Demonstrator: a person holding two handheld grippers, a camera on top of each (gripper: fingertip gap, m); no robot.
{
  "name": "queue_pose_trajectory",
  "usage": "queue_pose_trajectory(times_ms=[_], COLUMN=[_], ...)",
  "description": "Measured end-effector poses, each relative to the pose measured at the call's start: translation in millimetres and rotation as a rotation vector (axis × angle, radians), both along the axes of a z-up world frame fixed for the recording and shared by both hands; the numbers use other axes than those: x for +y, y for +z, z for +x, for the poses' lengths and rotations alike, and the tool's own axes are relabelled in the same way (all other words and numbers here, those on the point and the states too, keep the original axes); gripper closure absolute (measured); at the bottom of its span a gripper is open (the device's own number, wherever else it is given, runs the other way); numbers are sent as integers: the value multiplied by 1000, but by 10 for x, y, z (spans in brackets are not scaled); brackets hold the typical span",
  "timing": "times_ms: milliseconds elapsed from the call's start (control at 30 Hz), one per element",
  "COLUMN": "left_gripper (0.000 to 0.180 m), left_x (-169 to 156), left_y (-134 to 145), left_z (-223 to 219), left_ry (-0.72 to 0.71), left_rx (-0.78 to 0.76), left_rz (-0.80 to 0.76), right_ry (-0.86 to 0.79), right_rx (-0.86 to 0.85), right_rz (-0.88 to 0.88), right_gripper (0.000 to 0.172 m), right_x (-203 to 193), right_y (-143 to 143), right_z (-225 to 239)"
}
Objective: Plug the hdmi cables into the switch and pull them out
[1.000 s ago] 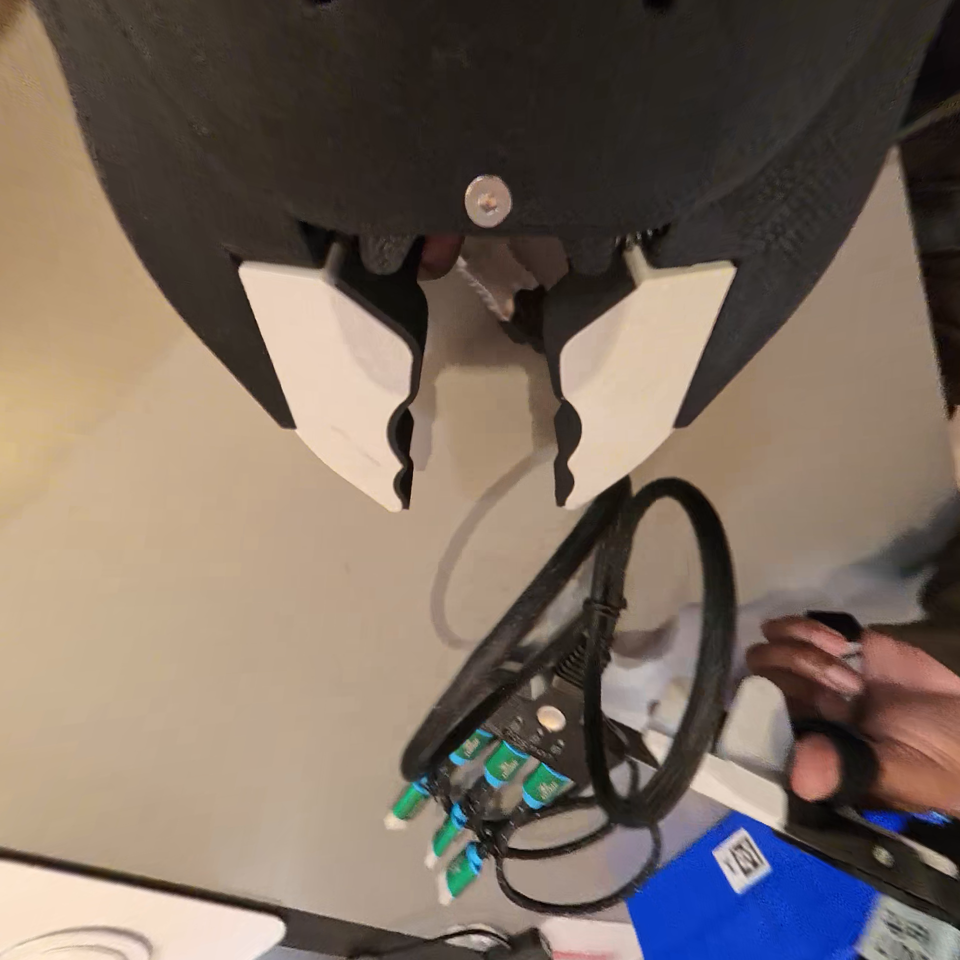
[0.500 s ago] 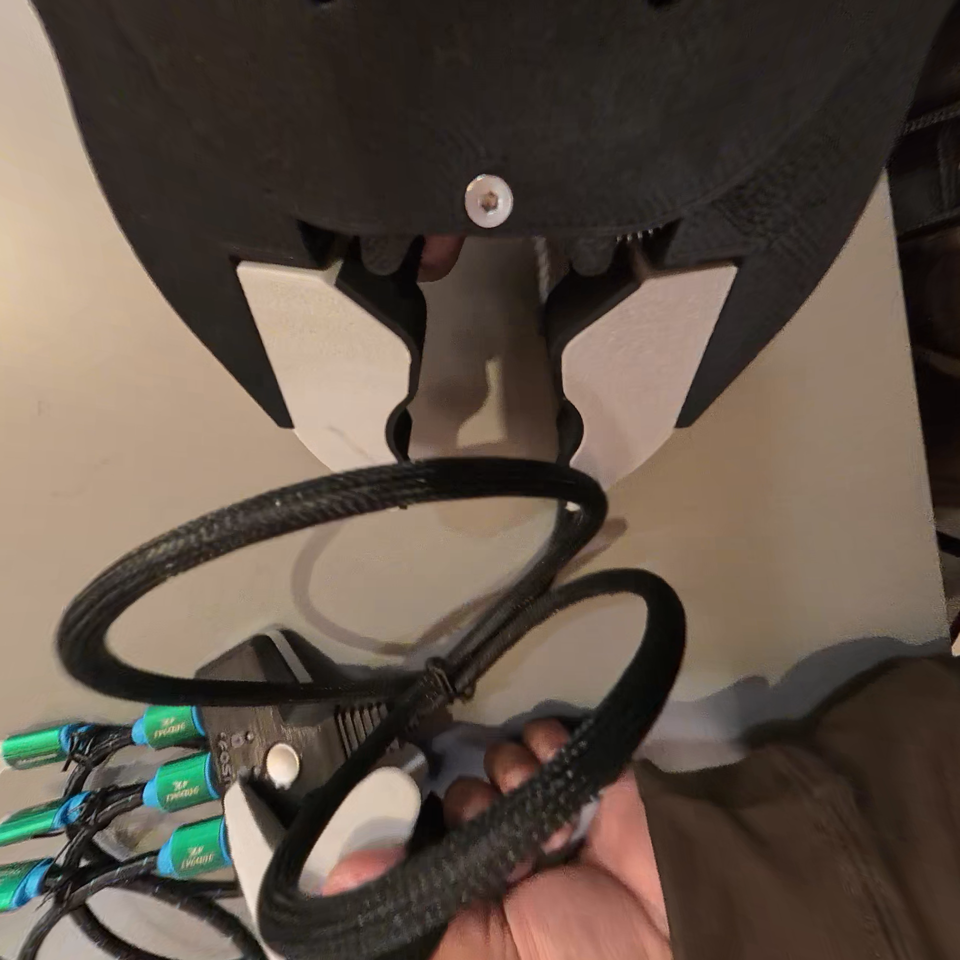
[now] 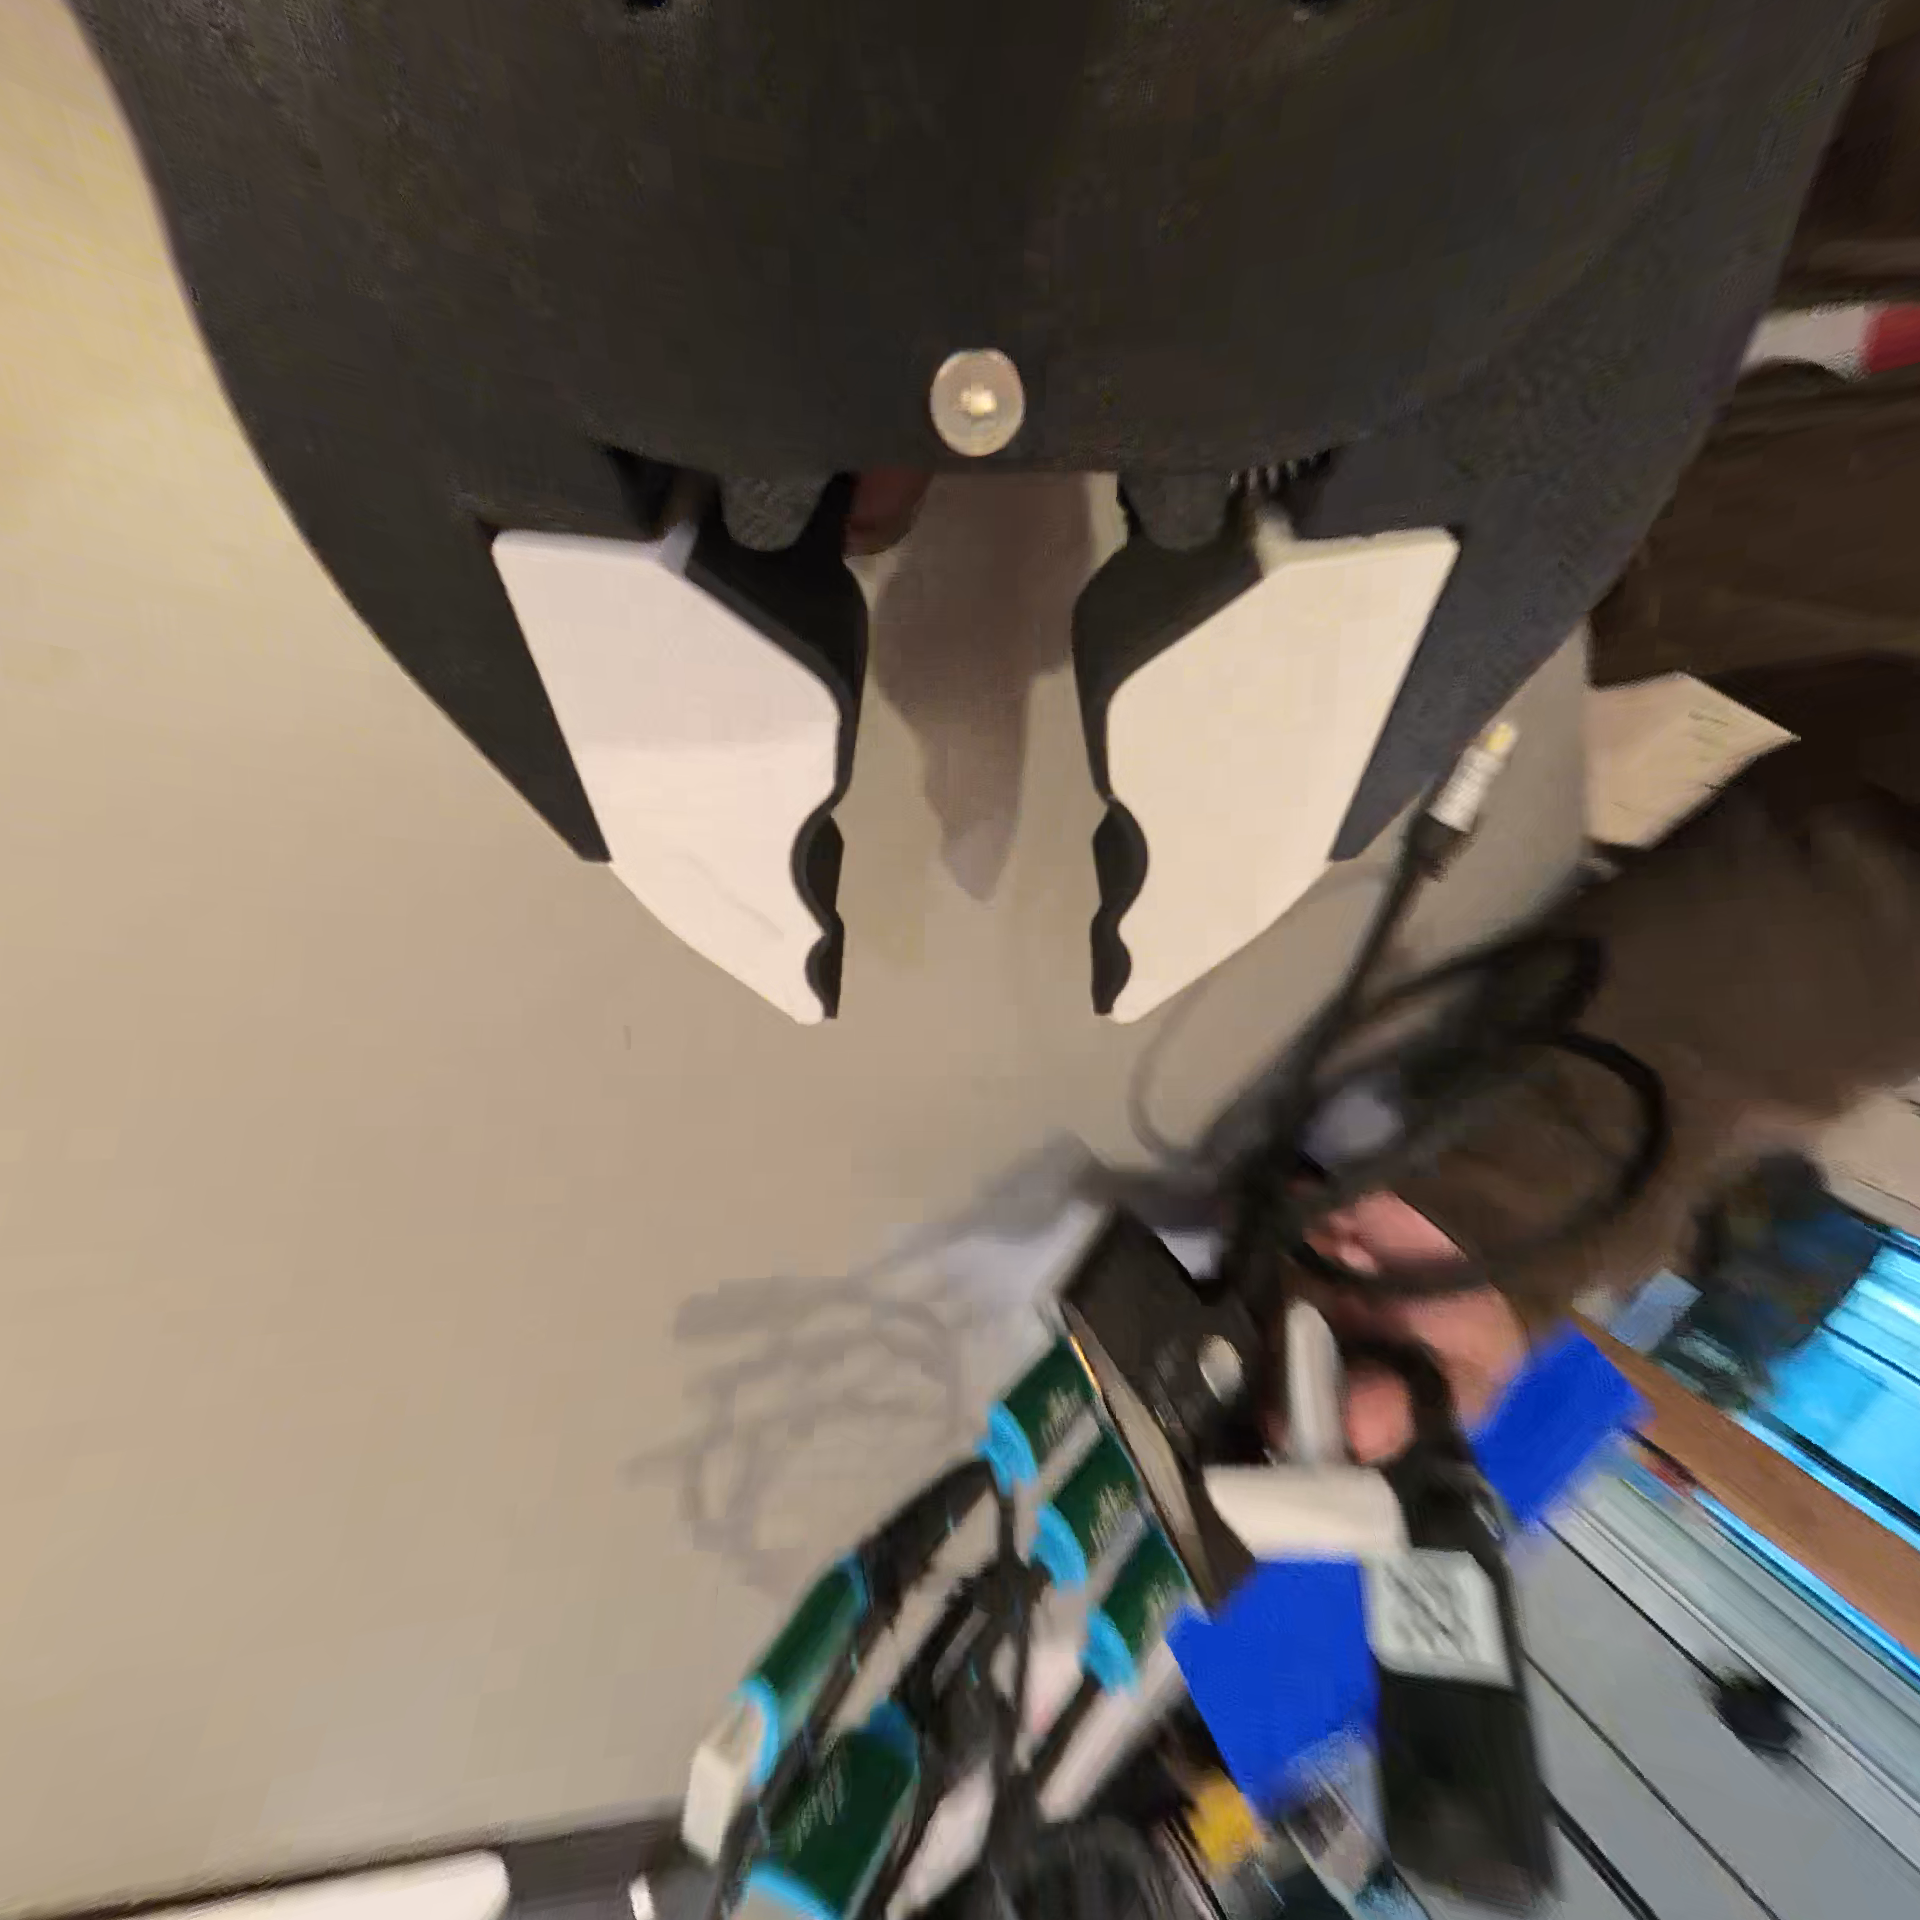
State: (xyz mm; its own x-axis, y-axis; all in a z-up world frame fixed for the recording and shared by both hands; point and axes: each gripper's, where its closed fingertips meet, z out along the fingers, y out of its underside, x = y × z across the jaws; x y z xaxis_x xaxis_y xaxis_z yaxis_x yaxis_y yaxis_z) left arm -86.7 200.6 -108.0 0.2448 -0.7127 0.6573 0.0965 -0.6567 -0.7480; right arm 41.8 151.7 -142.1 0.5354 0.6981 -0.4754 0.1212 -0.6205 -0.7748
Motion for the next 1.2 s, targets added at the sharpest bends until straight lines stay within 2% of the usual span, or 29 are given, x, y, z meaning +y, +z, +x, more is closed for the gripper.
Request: queue_pose_trajectory(times_ms=[33,100,300,433,500,767,967,1200], left_gripper=[156,156,157,157,156,156,156,155], left_x=[44,151,502,690,756,893,853,780], left_y=[49,149,373,300,275,244,270,302], left_z=[38,120,372,424,387,431,448,451], left_ry=[-11,-26,-66,-36,-14,-45,-93,-132], left_rx=[-10,-12,-48,-137,-155,-126,-153,-195], left_rz=[25,74,254,235,195,204,202,173], right_ry=[6,18,52,53,39,123,124,149], right_rx=[87,190,299,488,504,395,424,484], right_rz=[-10,-19,70,116,117,91,115,109], right_gripper=[126,125,122,133,138,139,154,157], right_x=[104,324,998,1295,1382,1453,1430,1366], right_y=[80,156,328,546,558,429,484,544], right_z=[-69,-178,-376,-426,-438,-714,-691,-684])
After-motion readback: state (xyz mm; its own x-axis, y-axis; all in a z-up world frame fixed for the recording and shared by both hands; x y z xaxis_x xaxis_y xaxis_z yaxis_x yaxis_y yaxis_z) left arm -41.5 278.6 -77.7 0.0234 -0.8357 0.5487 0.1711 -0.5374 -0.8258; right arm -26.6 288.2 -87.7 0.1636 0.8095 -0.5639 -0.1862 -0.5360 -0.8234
